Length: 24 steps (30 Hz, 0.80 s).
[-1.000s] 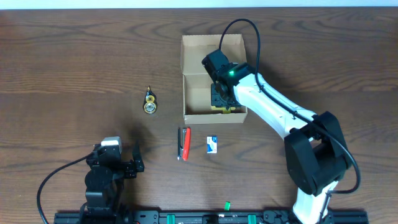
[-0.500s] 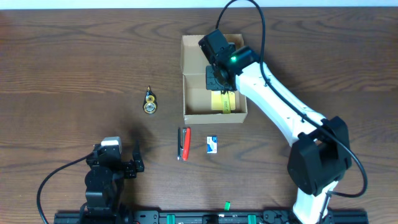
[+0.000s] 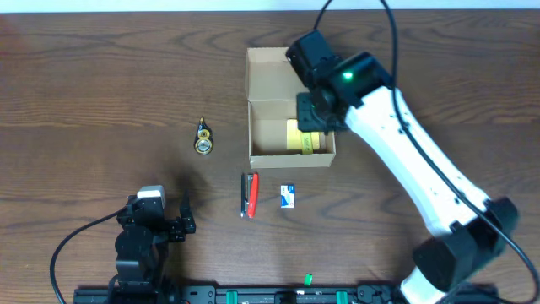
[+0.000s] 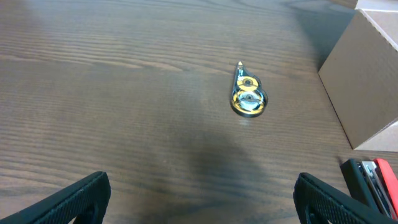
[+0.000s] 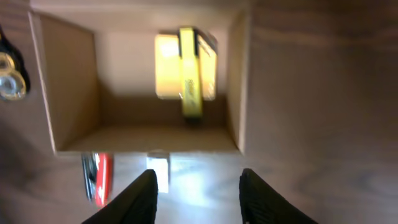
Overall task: Pack container
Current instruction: 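Move the right gripper toward the blue-white staples box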
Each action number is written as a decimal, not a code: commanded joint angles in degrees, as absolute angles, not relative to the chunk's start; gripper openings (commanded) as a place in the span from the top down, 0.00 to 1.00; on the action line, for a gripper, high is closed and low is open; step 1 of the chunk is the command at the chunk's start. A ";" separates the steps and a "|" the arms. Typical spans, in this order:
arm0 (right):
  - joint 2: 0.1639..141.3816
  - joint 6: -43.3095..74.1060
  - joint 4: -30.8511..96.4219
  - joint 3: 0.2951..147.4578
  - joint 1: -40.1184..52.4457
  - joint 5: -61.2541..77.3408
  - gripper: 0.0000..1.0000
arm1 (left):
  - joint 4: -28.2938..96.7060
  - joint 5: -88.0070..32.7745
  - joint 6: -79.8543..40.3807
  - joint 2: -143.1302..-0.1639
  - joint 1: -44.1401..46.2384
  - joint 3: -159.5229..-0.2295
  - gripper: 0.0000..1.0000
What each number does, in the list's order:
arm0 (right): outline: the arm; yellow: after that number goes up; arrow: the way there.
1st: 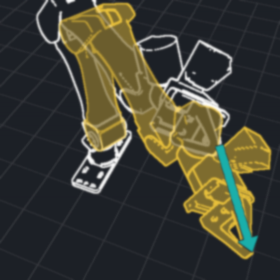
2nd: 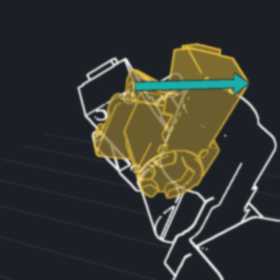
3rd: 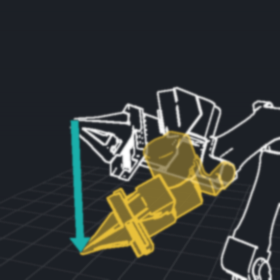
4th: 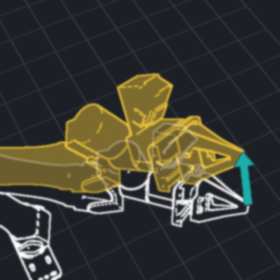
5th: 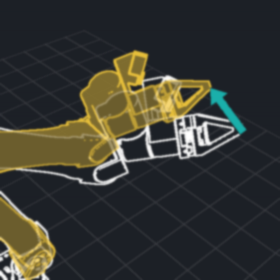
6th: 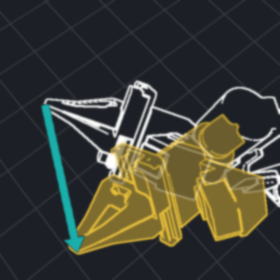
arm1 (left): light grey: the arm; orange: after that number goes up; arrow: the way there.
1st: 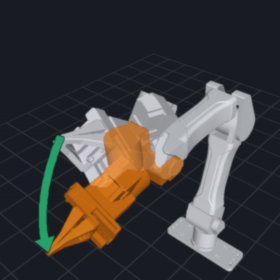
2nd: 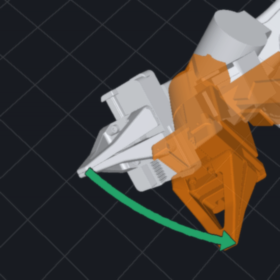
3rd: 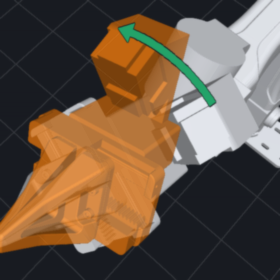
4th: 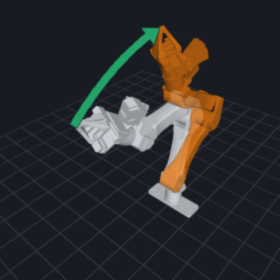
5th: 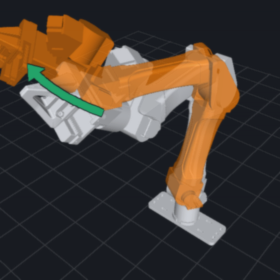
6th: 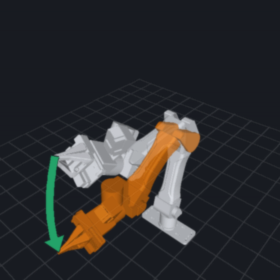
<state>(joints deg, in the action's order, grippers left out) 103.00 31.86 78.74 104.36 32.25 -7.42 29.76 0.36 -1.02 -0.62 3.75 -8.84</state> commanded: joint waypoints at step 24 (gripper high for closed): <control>82.87 41.78 62.17 62.04 42.44 1.23 0.14 | 29.76 0.43 0.03 -0.30 3.40 -8.10 0.05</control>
<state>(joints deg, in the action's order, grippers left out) 83.59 39.70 63.86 65.76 41.87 -1.63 29.78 0.36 -0.99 -0.62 3.75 -8.84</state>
